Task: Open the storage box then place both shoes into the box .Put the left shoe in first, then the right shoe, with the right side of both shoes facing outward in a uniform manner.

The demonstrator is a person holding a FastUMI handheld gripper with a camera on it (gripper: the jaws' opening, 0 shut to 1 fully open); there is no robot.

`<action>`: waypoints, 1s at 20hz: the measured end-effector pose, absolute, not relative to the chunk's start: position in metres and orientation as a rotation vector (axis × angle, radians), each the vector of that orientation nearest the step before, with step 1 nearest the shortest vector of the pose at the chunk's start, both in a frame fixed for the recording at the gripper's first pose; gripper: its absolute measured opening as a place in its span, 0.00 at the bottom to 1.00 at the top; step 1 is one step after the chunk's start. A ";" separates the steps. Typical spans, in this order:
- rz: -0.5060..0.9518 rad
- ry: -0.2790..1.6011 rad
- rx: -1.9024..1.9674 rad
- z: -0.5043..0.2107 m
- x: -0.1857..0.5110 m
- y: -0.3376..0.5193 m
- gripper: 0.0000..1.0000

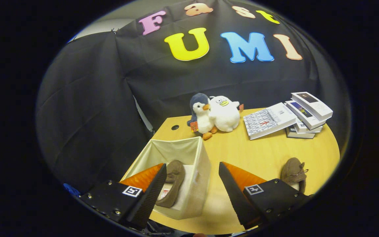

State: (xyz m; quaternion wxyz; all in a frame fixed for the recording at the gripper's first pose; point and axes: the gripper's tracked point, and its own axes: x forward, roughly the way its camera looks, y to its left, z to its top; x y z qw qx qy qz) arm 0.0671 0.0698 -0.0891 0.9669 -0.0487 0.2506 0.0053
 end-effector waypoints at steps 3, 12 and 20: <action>-0.044 0.498 -0.105 -0.078 0.057 0.020 0.98; -0.221 0.504 -0.211 -0.070 0.018 -0.129 0.98; -0.306 0.642 -0.179 -0.127 -0.005 -0.214 0.98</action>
